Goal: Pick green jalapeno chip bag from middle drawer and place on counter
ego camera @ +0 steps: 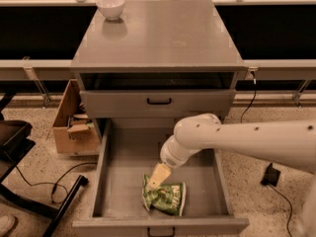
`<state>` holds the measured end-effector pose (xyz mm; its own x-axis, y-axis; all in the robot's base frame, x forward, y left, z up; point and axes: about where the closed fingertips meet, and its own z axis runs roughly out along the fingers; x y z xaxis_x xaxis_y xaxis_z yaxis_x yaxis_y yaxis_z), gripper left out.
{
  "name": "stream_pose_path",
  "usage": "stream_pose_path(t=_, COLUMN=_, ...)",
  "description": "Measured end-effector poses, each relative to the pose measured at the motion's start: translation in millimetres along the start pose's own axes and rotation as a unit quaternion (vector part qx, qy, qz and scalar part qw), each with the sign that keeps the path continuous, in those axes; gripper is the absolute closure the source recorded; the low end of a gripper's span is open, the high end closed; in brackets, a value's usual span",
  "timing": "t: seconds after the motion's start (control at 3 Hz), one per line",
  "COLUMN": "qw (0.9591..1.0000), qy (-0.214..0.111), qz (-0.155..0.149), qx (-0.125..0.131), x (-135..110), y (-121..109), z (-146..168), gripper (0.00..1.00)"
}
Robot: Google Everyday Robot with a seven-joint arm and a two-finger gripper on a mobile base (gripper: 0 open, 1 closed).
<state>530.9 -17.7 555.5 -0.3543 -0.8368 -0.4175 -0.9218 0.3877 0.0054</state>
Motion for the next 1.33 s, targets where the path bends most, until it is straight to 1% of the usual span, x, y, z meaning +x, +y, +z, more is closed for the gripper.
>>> stream_pose_path(t=0.33, qw=0.9994, qy=0.028, qz=0.017, qx=-0.011, x=10, y=-1, z=55, gripper=0.00)
stream_pose_path(t=0.67, qw=0.9978, qy=0.056, qz=0.031, qx=-0.018, x=31, y=-6, z=96, gripper=0.00)
stream_pose_path(t=1.0, qw=0.9957, qy=0.082, qz=0.036, qx=-0.023, x=52, y=-8, z=124, gripper=0.00)
stream_pose_path(t=1.33, qw=0.9940, qy=0.093, qz=0.045, qx=-0.036, x=66, y=-4, z=145, gripper=0.00)
